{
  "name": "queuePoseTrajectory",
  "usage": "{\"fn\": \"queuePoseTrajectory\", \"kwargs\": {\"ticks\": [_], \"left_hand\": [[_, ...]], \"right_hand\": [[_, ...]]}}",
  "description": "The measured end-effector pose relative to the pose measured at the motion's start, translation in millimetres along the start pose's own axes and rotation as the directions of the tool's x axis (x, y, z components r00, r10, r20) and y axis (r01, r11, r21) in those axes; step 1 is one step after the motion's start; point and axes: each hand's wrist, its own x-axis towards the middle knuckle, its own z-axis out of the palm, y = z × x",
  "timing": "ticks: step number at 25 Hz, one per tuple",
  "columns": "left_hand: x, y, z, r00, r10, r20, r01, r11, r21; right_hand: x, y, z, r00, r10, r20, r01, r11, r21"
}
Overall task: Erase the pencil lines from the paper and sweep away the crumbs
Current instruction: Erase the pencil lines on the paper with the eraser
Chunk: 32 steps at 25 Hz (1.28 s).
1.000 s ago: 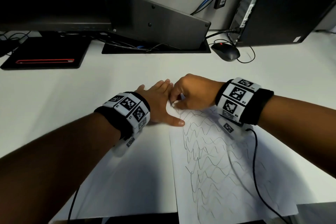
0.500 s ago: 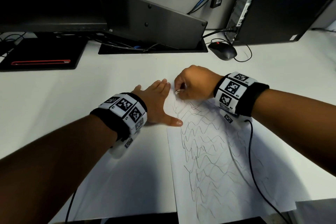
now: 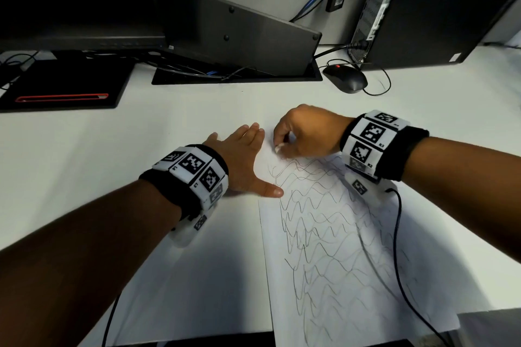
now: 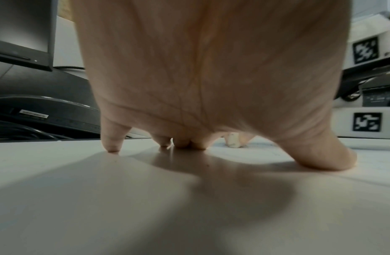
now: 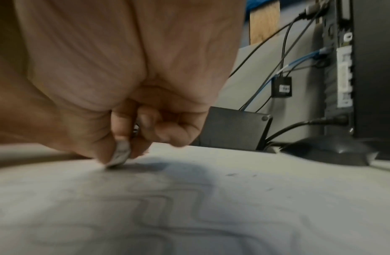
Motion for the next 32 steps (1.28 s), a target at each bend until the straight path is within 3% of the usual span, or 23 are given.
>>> {"fn": "queuePoseTrajectory", "kwargs": {"ticks": [2, 6, 9, 13, 16, 20, 24, 28, 31, 32], "left_hand": [[0, 0, 0, 1.0, 0.002, -0.005, -0.002, 1.0, 0.002], [-2, 0, 0, 1.0, -0.003, 0.007, 0.003, 1.0, 0.004], [-1, 0, 0, 1.0, 0.001, 0.0, -0.001, 1.0, 0.008], [0, -2, 1, 1.0, 0.001, 0.007, -0.001, 1.0, -0.012], [2, -3, 1, 1.0, 0.019, 0.003, -0.019, 0.999, -0.032], [0, -4, 1, 1.0, 0.027, 0.011, -0.026, 0.998, -0.05], [2, -3, 1, 1.0, 0.019, -0.003, -0.019, 0.999, -0.034], [1, -4, 2, 1.0, 0.01, 0.012, -0.009, 1.0, -0.013], [1, -2, 1, 1.0, 0.01, 0.002, -0.01, 1.0, 0.0], [1, -2, 1, 1.0, 0.009, 0.001, -0.009, 1.0, -0.001]], "right_hand": [[0, 3, 0, 0.998, 0.025, -0.064, -0.027, 0.999, -0.037], [-3, -6, 0, 0.998, -0.018, 0.056, 0.017, 1.0, 0.016], [-2, 1, -2, 0.998, 0.045, -0.051, -0.048, 0.997, -0.065], [2, -9, 5, 1.0, -0.022, -0.008, 0.022, 1.0, 0.003], [8, -9, 4, 0.998, -0.005, -0.069, 0.002, 0.999, -0.051], [9, -14, 4, 0.997, -0.07, 0.037, 0.07, 0.998, 0.008], [9, -6, 4, 0.997, -0.021, -0.073, 0.017, 0.998, -0.052], [3, -7, 1, 0.999, -0.024, 0.047, 0.024, 1.0, -0.001], [0, 4, -3, 0.996, 0.056, -0.072, -0.06, 0.997, -0.056], [0, 4, -1, 0.997, 0.043, -0.06, -0.047, 0.997, -0.054]]}}
